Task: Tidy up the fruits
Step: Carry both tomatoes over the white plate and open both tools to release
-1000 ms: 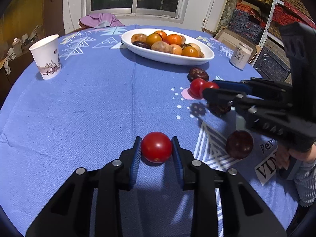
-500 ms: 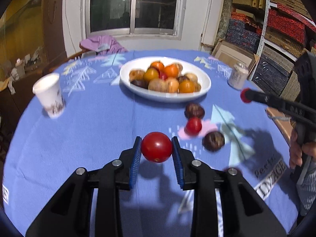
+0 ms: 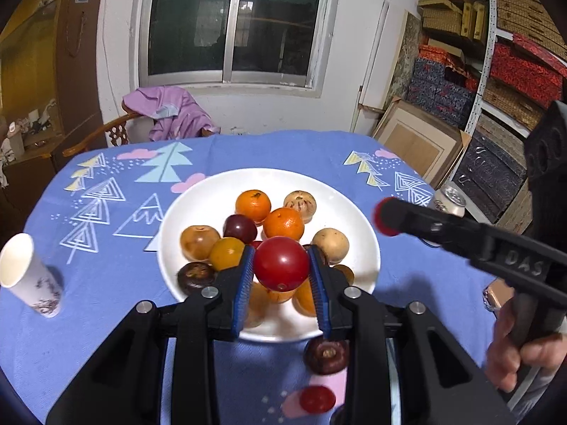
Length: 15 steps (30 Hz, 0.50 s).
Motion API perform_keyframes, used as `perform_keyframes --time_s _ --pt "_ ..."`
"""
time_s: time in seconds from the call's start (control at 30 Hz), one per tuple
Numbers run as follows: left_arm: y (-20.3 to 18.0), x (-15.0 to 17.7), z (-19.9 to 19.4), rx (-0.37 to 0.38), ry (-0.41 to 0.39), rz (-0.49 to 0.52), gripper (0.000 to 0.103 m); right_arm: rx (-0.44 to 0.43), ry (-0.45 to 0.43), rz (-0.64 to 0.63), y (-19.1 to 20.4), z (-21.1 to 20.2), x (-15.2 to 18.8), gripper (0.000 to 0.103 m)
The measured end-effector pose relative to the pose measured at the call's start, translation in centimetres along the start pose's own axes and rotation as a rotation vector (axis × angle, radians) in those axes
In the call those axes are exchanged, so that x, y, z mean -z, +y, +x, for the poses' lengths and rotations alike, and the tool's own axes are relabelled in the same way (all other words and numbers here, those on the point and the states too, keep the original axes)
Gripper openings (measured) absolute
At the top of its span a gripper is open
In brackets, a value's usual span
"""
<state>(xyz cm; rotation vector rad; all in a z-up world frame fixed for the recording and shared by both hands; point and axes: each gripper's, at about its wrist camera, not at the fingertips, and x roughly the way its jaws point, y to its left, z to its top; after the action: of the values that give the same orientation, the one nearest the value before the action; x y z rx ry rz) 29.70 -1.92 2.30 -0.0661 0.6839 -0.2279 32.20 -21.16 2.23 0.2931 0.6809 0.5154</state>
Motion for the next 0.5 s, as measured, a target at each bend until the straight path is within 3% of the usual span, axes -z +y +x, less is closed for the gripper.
perform_keyframes --time_s 0.27,0.4,0.47,0.5 --pt "-0.7 0.4 4.9 -0.028 0.032 0.037 0.031 0.046 0.043 -0.006 -1.8 5.3 -0.2 0.025" --pt "-0.2 0.9 6.1 -0.026 0.045 0.025 0.045 0.059 0.07 0.003 -2.5 6.6 0.3 0.026" --pt "0.4 1.1 6.3 -0.019 0.051 0.004 0.045 0.062 0.079 0.014 -2.7 6.9 0.7 0.029" --pt "0.7 1.2 6.3 -0.019 0.055 -0.001 0.047 0.066 0.071 0.019 -2.7 6.9 0.7 0.039"
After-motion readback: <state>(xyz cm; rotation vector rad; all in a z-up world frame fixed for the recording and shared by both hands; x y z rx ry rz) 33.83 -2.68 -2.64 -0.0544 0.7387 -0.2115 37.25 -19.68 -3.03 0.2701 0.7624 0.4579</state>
